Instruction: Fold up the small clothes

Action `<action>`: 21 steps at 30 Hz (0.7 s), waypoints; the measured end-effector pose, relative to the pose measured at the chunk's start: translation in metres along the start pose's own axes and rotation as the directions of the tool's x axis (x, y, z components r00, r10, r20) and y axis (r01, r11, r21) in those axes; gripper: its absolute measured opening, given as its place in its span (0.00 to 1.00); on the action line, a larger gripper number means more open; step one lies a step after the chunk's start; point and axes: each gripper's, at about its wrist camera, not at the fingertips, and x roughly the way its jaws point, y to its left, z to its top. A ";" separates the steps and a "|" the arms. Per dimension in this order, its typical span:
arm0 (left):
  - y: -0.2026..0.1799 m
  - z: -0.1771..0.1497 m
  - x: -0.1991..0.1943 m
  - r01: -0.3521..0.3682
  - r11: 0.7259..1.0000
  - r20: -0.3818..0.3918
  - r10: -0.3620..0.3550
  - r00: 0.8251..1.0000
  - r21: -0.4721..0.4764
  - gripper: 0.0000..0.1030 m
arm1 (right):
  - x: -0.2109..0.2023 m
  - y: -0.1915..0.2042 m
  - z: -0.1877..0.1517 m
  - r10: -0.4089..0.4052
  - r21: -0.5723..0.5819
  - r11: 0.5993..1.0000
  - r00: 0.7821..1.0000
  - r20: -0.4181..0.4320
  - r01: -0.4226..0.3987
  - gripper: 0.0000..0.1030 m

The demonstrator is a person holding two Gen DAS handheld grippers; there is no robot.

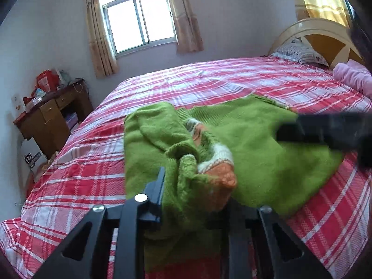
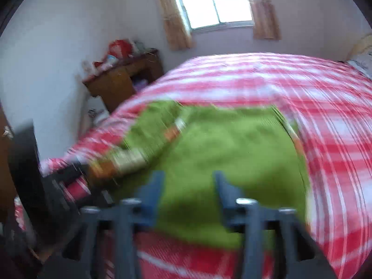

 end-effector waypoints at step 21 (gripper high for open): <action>0.020 0.003 0.019 0.031 0.990 -0.076 -0.042 0.996 -0.136 0.15 | 0.172 0.021 0.070 0.119 0.009 0.993 0.965 -0.233 -0.120 0.17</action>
